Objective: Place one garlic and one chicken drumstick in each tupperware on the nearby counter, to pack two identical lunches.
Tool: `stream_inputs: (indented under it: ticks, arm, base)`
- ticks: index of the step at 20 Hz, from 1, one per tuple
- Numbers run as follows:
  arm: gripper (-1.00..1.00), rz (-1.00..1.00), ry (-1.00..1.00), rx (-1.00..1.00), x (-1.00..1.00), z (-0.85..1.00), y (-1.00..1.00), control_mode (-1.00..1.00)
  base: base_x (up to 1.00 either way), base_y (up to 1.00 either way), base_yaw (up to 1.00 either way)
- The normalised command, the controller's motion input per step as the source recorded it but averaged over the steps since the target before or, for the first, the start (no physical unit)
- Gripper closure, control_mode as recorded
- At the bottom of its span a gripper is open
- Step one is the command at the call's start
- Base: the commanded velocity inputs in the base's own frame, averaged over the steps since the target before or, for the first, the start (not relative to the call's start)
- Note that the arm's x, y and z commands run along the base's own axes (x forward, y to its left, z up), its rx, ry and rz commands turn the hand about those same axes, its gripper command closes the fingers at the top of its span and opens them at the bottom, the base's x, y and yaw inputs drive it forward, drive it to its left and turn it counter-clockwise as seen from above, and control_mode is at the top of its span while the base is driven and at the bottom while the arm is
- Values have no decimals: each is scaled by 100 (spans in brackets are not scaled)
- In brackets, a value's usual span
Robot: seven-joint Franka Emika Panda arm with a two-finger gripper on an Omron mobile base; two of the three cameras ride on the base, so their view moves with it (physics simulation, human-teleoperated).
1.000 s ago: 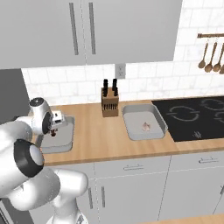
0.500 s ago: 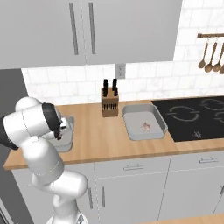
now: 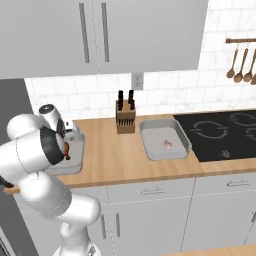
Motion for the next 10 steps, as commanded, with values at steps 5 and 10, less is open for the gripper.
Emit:
stream_inputs:
  ticks: [5, 10]
  arm:
    - [-100, -1, -20, 4, -100, 85, -56, -100]
    - [-100, -7, -18, 8, -100, 100, -57, -100]
  base:
    - [0, 0, 0]
    - [0, 0, 0]
